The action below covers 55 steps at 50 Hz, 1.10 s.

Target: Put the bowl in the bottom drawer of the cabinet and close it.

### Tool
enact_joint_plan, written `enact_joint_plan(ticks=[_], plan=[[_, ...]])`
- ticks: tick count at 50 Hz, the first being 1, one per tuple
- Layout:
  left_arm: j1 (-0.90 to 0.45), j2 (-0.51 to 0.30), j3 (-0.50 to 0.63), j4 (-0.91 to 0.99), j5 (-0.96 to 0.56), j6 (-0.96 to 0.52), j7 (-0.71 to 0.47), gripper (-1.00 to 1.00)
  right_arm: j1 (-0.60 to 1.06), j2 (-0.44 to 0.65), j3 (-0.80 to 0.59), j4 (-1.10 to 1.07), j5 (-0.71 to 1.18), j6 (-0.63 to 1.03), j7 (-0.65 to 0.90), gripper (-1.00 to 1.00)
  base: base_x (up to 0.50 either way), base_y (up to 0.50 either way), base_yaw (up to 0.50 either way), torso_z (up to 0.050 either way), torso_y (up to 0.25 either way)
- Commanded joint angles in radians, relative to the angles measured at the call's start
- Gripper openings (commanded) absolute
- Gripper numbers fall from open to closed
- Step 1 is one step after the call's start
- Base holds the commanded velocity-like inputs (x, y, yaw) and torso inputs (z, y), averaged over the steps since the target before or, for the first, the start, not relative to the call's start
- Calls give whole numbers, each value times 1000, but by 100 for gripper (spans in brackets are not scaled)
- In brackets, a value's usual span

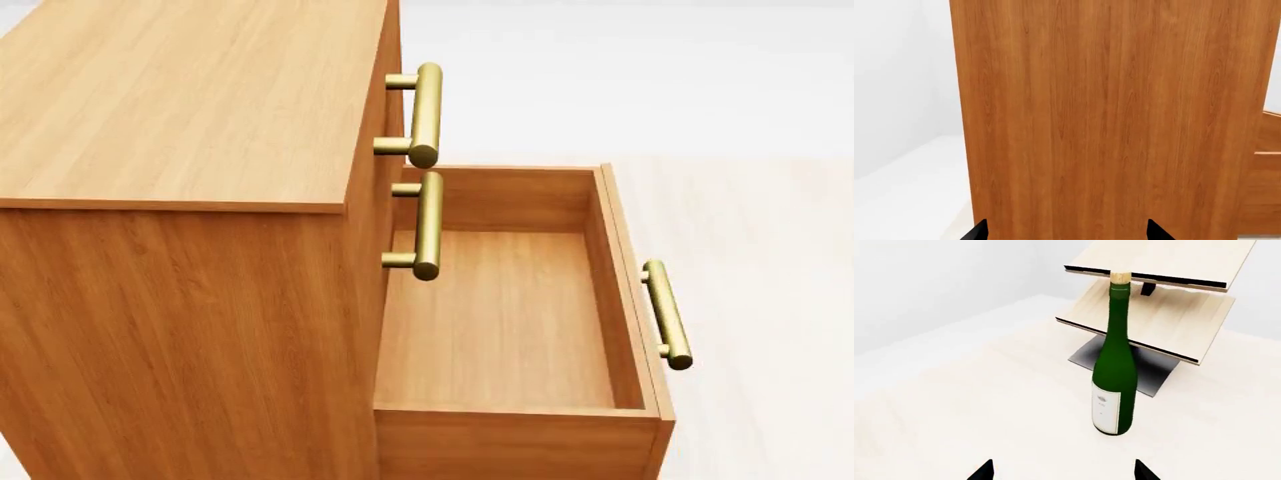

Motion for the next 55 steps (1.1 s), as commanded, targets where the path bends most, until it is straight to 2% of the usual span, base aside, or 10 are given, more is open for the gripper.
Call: enact_joint_plan(ticks=[1, 27, 38, 55], plan=[[-2, -3, 3, -4, 0, 3, -4, 100, -14, -8, 70, 68, 13, 2, 6, 100, 0, 0, 0, 0, 0], [-4, -9, 9, -11, -2, 11, -10, 100, -3, -29, 183, 193, 8, 35, 77, 100, 0, 0, 0, 0, 0], [-5, -11, 12, -16, -2, 17, -13, 100, -17, -31, 231, 232, -34, -2, 143, 100, 0, 0, 0, 0, 0], [-2, -16, 16, -11, 0, 17, -21, 100, -15, -38, 262, 281, -9, 20, 129, 100, 0, 0, 0, 0, 0]])
